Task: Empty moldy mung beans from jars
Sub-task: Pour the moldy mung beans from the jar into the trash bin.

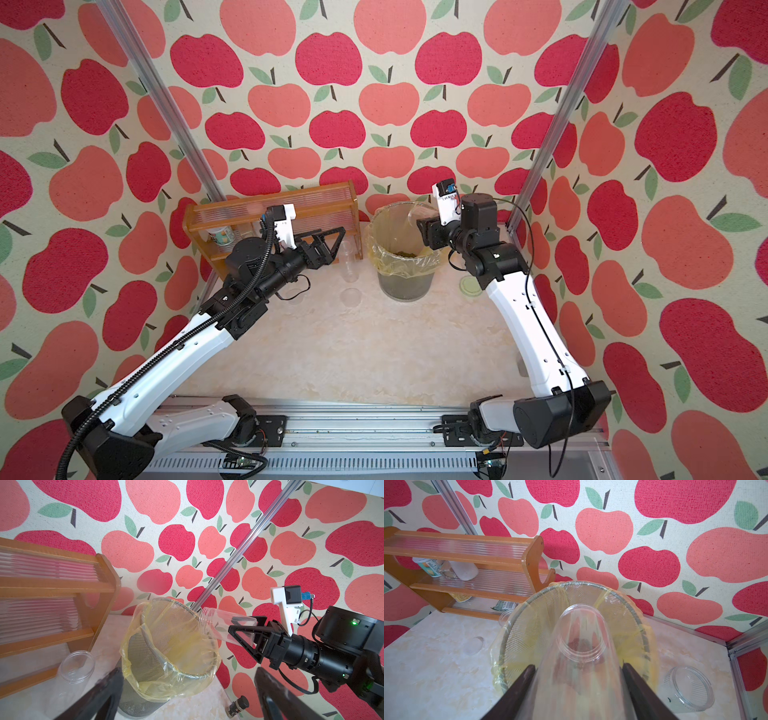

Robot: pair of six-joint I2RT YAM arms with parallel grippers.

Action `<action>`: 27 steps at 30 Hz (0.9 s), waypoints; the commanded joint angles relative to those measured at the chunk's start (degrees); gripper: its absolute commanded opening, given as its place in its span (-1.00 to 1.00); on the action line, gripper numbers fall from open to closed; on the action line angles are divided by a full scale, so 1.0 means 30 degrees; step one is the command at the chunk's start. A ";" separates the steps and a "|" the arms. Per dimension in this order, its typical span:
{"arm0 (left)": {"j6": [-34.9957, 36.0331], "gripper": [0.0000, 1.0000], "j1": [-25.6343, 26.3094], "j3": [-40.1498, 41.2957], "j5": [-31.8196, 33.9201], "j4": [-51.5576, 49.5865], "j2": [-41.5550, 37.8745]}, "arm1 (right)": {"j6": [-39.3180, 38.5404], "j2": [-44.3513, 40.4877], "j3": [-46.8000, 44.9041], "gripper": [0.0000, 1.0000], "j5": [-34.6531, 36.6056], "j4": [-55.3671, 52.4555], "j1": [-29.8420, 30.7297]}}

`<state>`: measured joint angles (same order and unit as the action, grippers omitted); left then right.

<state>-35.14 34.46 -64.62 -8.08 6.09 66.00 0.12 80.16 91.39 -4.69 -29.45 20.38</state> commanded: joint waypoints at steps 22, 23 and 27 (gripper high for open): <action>-0.0406 0.99 -0.0095 -0.1078 -0.2133 -0.0373 0.0536 | 0.1133 0.2196 0.2999 -0.10 -0.2260 -0.2084 -0.1047; -0.0471 0.99 -0.0118 -0.1103 -0.2401 -0.0262 0.0602 | 0.1291 0.2350 0.3390 -0.11 -0.2551 -0.2515 -0.1053; -0.0285 0.99 -0.0117 -0.1428 -0.2977 -0.0634 0.0691 | 0.1627 0.0092 0.0449 -0.07 -0.2394 -0.0163 -0.0109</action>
<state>-36.58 34.37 -67.79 -15.51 4.99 67.61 3.27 84.95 96.42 -11.22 -33.12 18.28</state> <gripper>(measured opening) 0.996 0.653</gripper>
